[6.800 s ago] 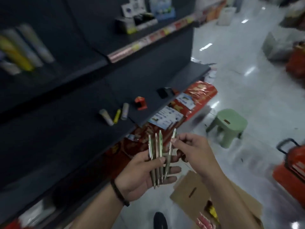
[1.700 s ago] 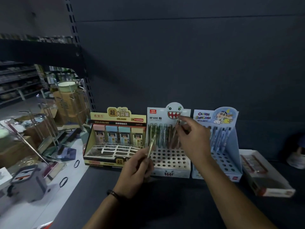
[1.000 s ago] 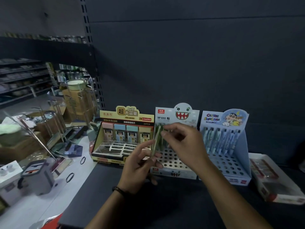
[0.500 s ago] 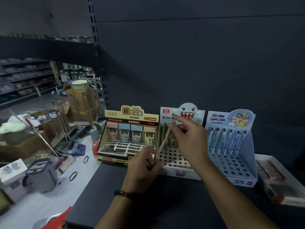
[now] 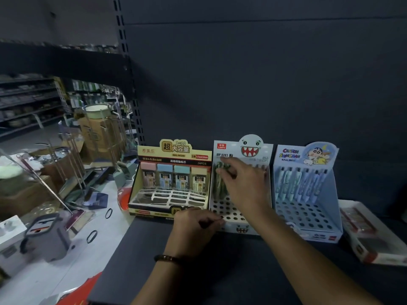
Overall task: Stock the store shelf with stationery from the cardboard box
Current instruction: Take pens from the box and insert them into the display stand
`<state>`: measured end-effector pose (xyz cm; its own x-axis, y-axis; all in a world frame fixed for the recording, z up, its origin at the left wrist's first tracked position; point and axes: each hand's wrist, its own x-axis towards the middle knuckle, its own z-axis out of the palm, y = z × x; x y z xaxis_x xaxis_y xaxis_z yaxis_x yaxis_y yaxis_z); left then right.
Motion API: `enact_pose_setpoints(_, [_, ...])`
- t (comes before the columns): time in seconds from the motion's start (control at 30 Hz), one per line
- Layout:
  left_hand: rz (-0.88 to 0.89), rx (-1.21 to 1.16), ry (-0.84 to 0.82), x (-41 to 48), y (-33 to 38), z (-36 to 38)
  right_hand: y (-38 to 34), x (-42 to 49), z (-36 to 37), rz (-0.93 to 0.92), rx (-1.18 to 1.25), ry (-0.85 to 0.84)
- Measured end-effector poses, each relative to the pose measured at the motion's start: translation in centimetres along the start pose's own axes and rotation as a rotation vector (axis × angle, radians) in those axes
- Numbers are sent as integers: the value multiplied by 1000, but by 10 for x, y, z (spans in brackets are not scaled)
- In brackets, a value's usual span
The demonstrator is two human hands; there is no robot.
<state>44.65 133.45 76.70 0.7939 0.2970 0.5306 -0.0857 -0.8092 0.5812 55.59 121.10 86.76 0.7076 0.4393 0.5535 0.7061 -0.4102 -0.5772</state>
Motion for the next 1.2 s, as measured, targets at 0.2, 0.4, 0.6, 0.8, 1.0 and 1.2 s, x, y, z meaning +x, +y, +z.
enact_pose_setpoints(0.2, [7,-29,1,1,7,-1,2,-12,12,-55,-216,-66])
enact_pose_setpoints(0.4, [-28,-52,-11,-3,13,-3,5,-30,-7,35,-276,-91])
enact_pose_setpoints(0.6, [189,14,-67,-20,50,5,41,-117,-79,72,-189,149])
enact_pose_setpoints(0.8, [383,-42,-303,-70,160,48,82,-229,-170,262,-251,205])
enact_pose_setpoints(1.0, [578,11,-736,-159,287,152,141,-398,-277,675,-329,109])
enact_pose_setpoints(1.2, [745,115,-1136,-289,420,276,178,-618,-385,1116,-310,52])
